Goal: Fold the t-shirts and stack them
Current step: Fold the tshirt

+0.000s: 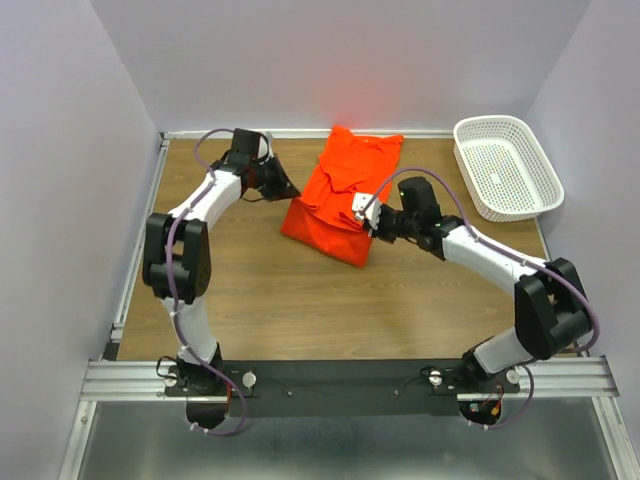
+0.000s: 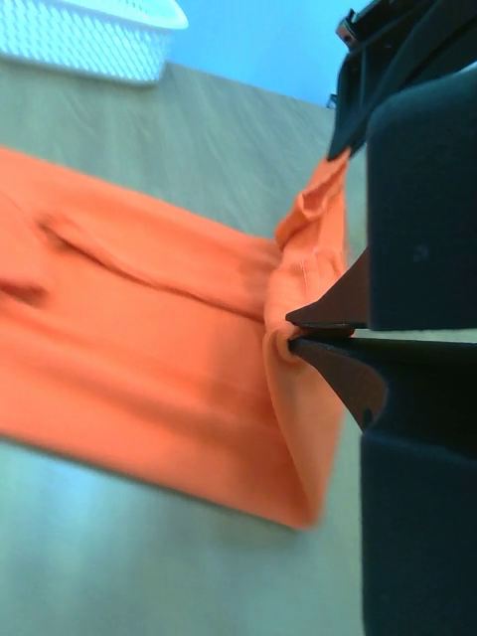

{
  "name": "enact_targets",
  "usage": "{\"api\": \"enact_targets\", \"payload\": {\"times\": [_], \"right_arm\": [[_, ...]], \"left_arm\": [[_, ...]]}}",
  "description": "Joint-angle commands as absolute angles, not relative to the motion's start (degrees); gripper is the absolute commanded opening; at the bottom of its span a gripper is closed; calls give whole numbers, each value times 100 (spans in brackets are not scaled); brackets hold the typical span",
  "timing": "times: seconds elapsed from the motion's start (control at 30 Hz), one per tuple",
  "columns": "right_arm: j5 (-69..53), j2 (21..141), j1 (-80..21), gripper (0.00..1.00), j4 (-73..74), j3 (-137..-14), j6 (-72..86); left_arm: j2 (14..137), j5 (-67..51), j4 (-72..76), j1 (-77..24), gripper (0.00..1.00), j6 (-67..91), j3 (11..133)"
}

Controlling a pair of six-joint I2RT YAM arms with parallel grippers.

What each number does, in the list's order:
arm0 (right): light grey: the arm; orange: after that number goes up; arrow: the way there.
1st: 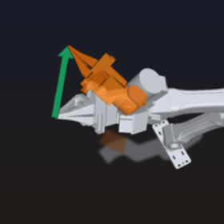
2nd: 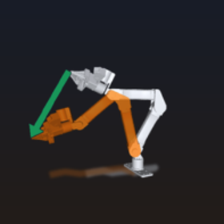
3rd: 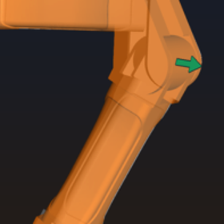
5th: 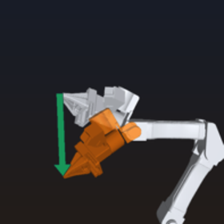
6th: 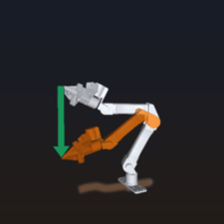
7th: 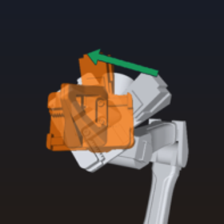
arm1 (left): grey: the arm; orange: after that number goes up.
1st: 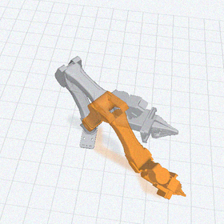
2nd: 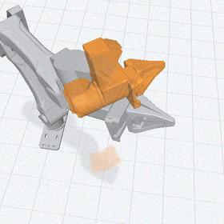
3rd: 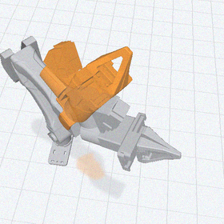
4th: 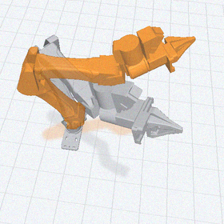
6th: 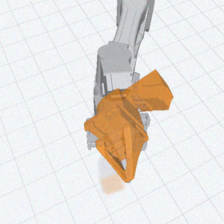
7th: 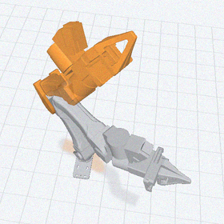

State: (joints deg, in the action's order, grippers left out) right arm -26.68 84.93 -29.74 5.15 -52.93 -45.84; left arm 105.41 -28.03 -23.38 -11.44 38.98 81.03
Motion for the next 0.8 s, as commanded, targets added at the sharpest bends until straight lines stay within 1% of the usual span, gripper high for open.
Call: {"api": "enact_targets", "payload": {"times": [0.0, 0.2, 0.27, 0.5, 0.77], "right_arm": [[-2874, 9060, -2375, 1, 536, -5905, -4342], [-3102, 9966, -1741, 1, 554, -6775, -4157], [-3103, 10239, -1670, 1, 545, -6995, -4140], [-2997, 10766, -1608, 1, 545, -7488, -3982], [-2936, 11056, -1600, 1, 554, -7760, -3903]], "left_arm": [[11606, -3120, -2592, -1336, 0, 4095, 9759], [13215, -3076, -3128, -1327, 0, 4139, 11739], [13472, -3103, -3155, -1310, 0, 4253, 12268], [14159, -3313, -2830, -1187, 0, 4641, 12796], [14335, -3463, -2496, -1160, 0, 4887, 12937]]}}
